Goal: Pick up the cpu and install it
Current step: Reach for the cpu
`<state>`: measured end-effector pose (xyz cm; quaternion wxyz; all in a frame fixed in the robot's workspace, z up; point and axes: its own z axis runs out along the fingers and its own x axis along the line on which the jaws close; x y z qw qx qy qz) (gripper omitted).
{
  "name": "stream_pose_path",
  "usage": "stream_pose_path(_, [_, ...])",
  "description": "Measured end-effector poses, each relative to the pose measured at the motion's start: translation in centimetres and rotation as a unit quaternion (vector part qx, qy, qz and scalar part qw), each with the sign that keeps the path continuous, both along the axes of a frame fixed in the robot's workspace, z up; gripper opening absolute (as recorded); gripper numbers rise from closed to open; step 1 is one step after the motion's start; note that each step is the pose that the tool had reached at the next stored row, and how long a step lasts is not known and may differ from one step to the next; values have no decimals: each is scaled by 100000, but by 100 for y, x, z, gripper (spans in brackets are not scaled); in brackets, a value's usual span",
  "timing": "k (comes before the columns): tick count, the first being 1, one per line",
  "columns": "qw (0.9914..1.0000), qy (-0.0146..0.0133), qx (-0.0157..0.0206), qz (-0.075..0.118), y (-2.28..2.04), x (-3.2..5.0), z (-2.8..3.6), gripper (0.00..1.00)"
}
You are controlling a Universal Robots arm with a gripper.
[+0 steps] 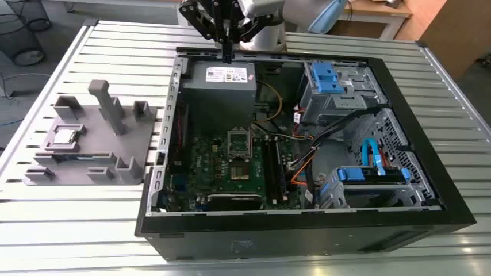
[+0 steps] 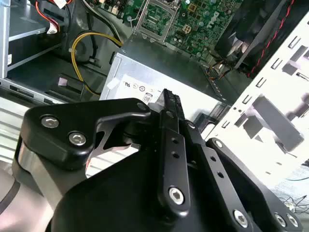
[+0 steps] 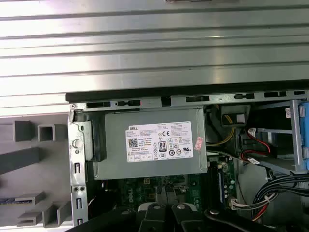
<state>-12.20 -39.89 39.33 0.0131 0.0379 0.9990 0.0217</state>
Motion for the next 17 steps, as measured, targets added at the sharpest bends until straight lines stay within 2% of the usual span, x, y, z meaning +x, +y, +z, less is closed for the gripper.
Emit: stream_pose_path(17, [100000,1,-2,-6,0,-47,0,11])
